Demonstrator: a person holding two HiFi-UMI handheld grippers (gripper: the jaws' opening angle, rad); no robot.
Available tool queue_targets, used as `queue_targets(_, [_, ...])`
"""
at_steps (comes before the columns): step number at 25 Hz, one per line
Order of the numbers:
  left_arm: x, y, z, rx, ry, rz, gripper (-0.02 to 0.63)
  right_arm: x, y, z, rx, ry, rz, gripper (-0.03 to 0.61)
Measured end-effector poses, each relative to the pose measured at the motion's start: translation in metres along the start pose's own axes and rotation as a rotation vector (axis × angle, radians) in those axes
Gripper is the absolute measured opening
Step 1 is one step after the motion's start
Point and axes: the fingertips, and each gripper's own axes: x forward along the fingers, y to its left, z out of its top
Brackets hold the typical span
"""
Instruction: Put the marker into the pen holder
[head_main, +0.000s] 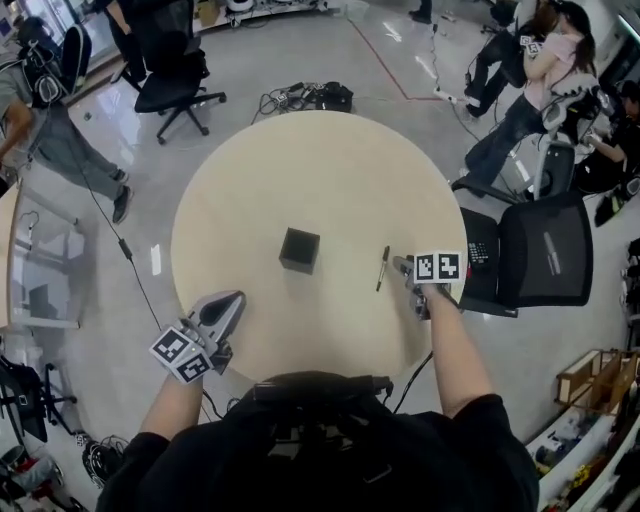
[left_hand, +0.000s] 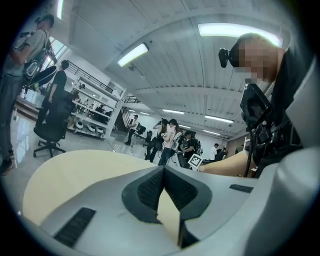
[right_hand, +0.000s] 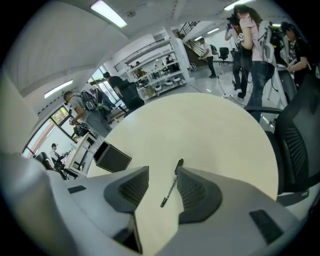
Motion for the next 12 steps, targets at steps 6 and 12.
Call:
queue_targets(6, [-0.024, 0.027, -0.020, -0.027, 0.034, 0.034, 0.002, 0.059, -0.026, 0.001, 0.048, 0.097, -0.147, 0.160])
queue_targets(12, [-0.049, 0.052, -0.030, -0.051, 0.048, 0.082, 0.002, 0.097, -0.041, -0.003, 0.052, 0.161, -0.260, 0.160])
